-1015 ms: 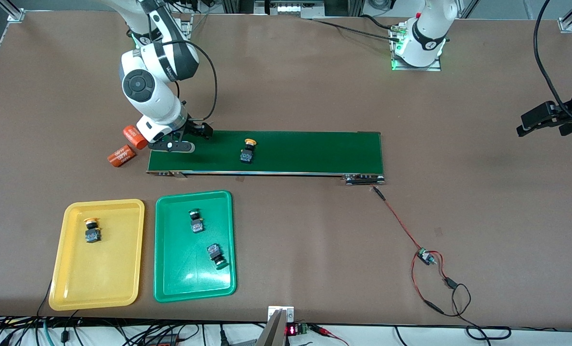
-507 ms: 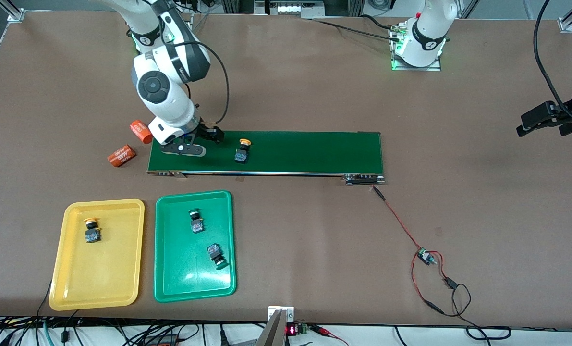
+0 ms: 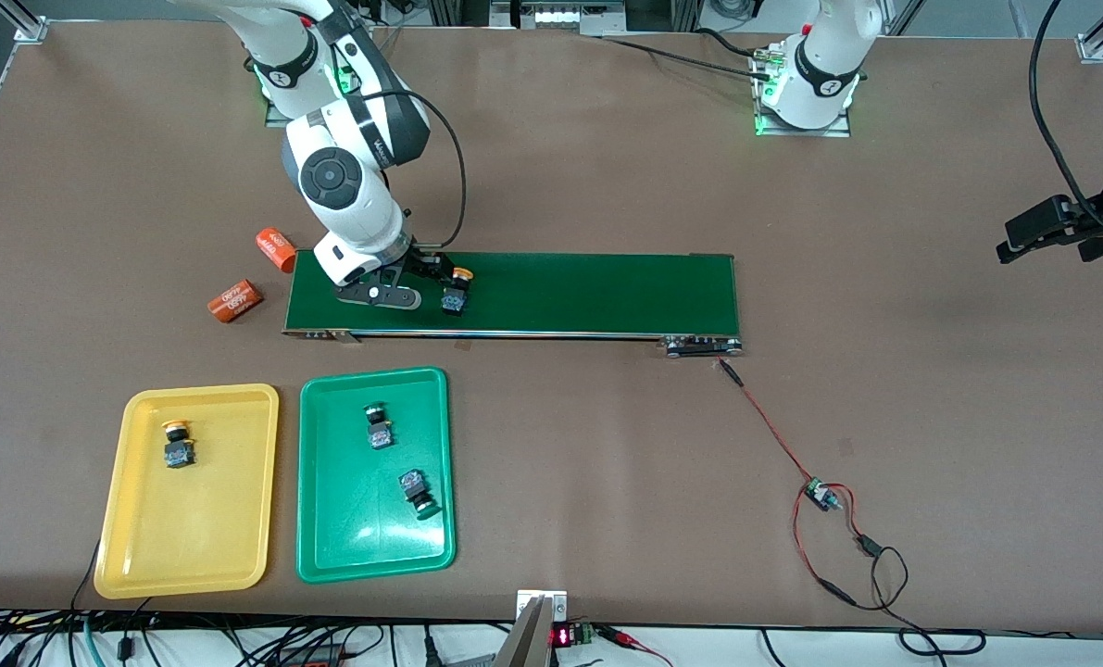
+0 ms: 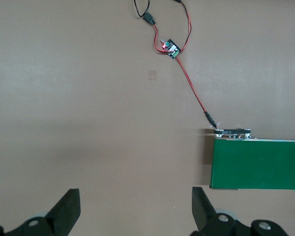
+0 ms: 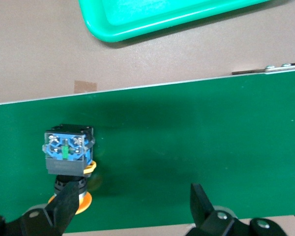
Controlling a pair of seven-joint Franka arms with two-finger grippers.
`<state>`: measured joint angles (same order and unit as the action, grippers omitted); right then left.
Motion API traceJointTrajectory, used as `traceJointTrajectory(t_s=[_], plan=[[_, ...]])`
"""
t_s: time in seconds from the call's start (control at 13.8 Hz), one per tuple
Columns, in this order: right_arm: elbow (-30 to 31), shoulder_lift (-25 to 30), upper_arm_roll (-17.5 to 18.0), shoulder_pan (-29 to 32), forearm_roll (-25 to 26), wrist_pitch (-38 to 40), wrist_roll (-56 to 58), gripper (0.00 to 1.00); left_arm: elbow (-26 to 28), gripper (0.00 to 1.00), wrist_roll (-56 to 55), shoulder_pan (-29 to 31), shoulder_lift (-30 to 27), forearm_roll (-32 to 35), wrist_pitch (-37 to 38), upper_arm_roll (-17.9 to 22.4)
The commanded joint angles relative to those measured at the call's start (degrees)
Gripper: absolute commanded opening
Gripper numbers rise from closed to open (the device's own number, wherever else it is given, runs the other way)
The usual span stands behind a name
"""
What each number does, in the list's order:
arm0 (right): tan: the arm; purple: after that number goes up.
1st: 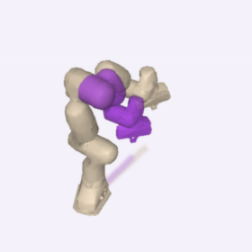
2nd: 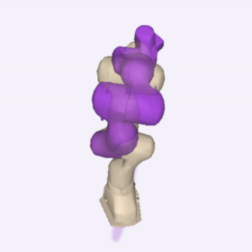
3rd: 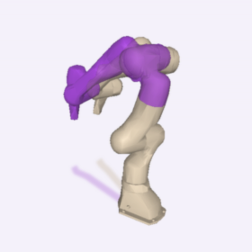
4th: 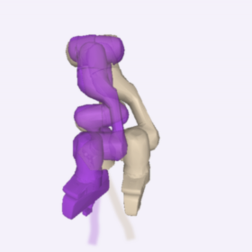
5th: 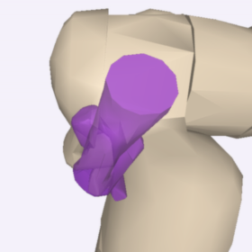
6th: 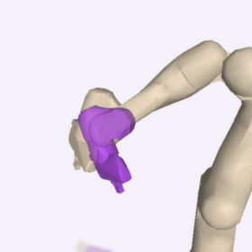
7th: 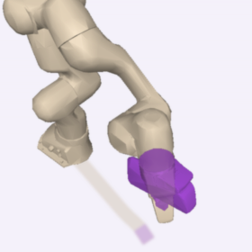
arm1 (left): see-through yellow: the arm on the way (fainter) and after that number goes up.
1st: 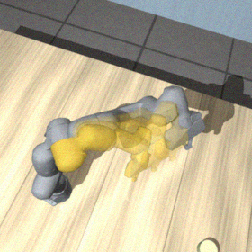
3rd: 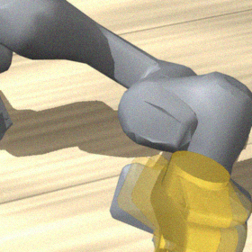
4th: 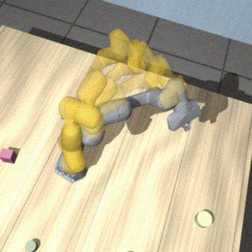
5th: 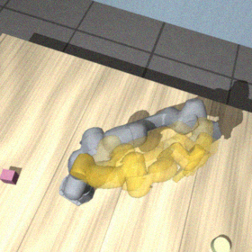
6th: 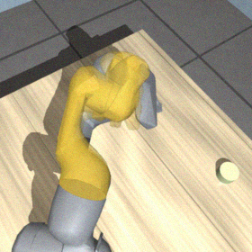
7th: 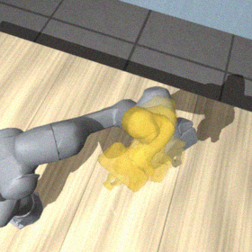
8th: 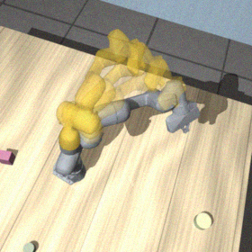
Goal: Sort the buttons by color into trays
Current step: 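Grasp the orange-capped button on the belt with the right gripper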
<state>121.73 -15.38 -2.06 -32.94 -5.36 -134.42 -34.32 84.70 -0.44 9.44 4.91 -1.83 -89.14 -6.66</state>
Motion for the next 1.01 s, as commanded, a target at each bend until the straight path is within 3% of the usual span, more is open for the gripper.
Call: traceJointTrajectory(t_s=[0.0,0.94], plan=[[-0.88,-0.35,-0.05,-0.2,0.7,0.03,-1.36,1.0,1.52,1.0,0.62,0.5,-1.48,-0.37,0.1,-0.1],[-3.17,-3.52,-0.67,0.06,1.58,-6.03,-0.57,1.0,1.61,1.0,0.53,0.58,-1.48,-0.37,0.1,0.25]])
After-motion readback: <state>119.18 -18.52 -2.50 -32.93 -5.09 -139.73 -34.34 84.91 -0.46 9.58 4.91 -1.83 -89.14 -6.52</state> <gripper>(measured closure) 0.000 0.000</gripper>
